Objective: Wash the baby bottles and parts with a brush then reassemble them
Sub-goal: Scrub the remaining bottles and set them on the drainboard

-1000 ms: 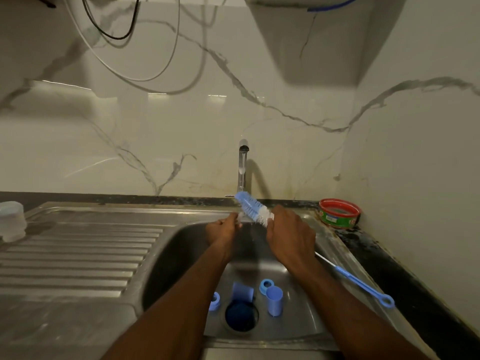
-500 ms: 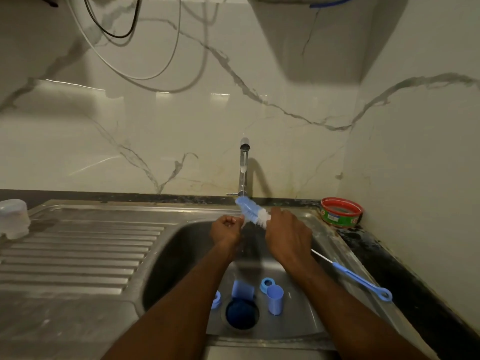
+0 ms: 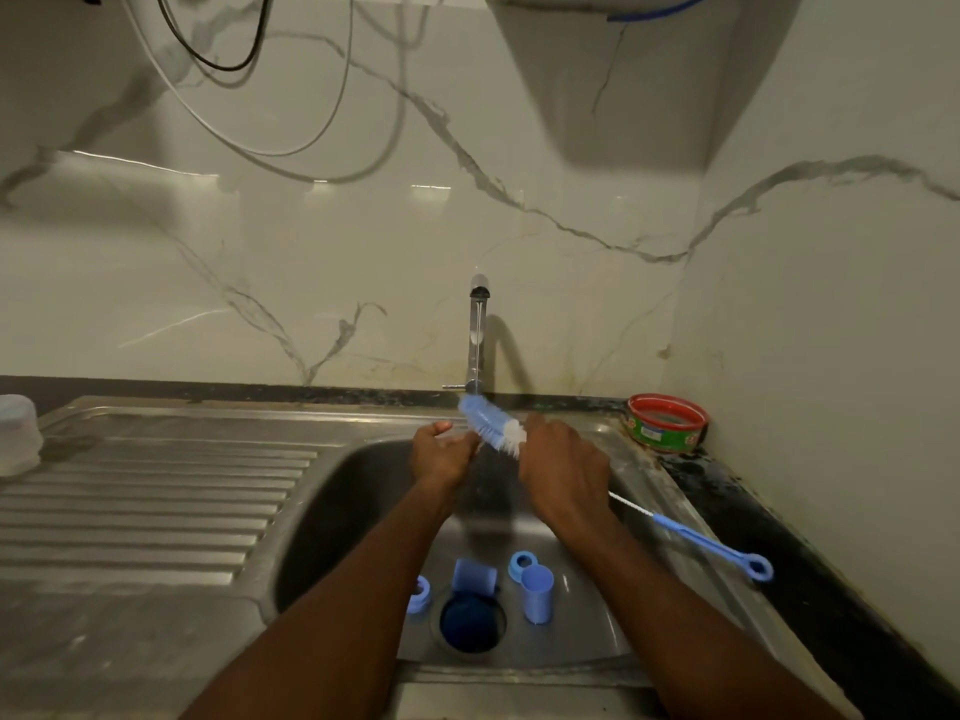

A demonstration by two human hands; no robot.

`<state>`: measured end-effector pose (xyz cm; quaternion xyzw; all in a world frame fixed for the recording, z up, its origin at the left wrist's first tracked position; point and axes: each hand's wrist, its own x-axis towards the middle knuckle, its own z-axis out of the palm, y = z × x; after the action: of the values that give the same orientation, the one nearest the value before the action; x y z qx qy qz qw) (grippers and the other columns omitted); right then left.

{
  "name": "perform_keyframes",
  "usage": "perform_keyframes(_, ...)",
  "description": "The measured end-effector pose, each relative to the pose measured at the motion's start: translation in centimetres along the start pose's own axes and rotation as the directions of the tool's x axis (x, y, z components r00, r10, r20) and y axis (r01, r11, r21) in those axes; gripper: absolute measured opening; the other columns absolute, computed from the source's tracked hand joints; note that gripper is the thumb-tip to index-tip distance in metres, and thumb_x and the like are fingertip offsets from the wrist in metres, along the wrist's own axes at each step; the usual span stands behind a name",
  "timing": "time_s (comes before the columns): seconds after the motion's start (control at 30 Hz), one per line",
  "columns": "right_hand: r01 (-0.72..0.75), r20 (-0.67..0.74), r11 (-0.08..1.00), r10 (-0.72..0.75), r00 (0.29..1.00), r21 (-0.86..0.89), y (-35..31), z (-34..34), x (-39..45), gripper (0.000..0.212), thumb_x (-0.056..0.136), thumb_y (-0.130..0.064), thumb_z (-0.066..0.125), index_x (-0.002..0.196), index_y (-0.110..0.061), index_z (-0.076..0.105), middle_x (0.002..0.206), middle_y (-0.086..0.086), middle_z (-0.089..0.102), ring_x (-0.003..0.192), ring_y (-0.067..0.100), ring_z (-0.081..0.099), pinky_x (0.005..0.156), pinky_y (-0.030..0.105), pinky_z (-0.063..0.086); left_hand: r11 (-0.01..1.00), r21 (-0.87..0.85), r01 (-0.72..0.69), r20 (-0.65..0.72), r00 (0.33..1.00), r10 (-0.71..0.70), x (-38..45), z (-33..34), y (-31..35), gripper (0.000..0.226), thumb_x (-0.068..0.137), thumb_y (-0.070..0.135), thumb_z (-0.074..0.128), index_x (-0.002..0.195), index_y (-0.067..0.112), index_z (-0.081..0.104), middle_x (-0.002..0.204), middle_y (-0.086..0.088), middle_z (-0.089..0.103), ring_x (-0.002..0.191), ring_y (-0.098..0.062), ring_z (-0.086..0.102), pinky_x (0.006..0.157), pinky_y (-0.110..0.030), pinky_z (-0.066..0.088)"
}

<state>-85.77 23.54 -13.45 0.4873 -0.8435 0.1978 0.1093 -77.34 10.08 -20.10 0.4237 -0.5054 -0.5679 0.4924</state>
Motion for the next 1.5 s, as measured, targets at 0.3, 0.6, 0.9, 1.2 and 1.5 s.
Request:
perform_keyframes(0.3, -0.048, -0.038, 0.999, 0.048, 0.998, 0.008, 0.0, -0.3, 0.7, 0.042, 0.094, -0.032, 0.069, 0.130, -0.019, 0.051, 0.121, 0.005, 0.063, 0.102, 0.020, 0.065, 0.069, 0.030, 0.043, 0.985, 0.085, -0.151, 0.015, 0.989, 0.150, -1.2, 0.4, 1.0, 0.049, 0.085, 0.015, 0.080, 0.123, 0.021, 0.050, 0.106, 0.001, 0.063, 0.089, -0.008, 0.063, 0.069, -0.020, 0.053)
perform_keyframes(0.6, -0.058, -0.009, 0.998, 0.058, 0.998, 0.015, 0.4, 0.1, 0.7, 0.042, 0.093, -0.033, 0.069, 0.128, -0.020, 0.050, 0.117, 0.007, 0.066, 0.099, 0.023, 0.066, 0.069, 0.032, 0.046, 0.971, 0.106, -0.214, 0.190, 0.963, 0.191, -2.0, 0.7, 1.7, 0.036, 0.091, 0.017, 0.074, 0.112, 0.028, 0.047, 0.106, 0.000, 0.066, 0.090, -0.007, 0.066, 0.058, -0.013, 0.052)
perform_keyframes(0.9, 0.011, -0.019, 1.000, -0.011, 1.000, 0.017, -0.4, 0.5, -0.3, 0.029, 0.094, -0.029, 0.064, 0.120, -0.021, 0.053, 0.112, 0.006, 0.066, 0.097, 0.024, 0.066, 0.071, 0.035, 0.047, 0.958, 0.193, -0.211, 0.050, 0.977, 0.205, -0.9, -0.4, 1.1, 0.034, 0.094, 0.017, 0.070, 0.122, 0.016, 0.050, 0.109, -0.008, 0.064, 0.086, -0.013, 0.061, 0.061, -0.019, 0.046)
perform_keyframes(1.2, -0.046, -0.052, 0.998, 0.048, 0.998, 0.030, 0.7, -0.3, 0.5, 0.041, 0.092, -0.036, 0.070, 0.126, -0.021, 0.052, 0.116, 0.005, 0.066, 0.096, 0.021, 0.065, 0.068, 0.032, 0.047, 0.900, 0.284, -0.329, 0.009, 0.940, 0.341, -1.4, -0.1, 1.3, 0.032, 0.088, 0.018, 0.078, 0.108, 0.020, 0.053, 0.098, -0.005, 0.068, 0.083, -0.010, 0.066, 0.067, -0.015, 0.050)
perform_keyframes(1.5, -0.056, 0.000, 0.998, 0.056, 0.998, -0.022, 0.6, -1.0, 0.5, 0.038, 0.091, -0.039, 0.070, 0.124, -0.022, 0.057, 0.110, 0.003, 0.066, 0.092, 0.019, 0.064, 0.068, 0.030, 0.044, 0.489, 0.429, -0.759, 0.391, 0.645, 0.657, -1.2, -1.8, 2.1, 0.035, 0.092, 0.016, 0.073, 0.110, 0.022, 0.044, 0.105, 0.012, 0.063, 0.091, 0.010, 0.063, 0.076, -0.010, 0.053)
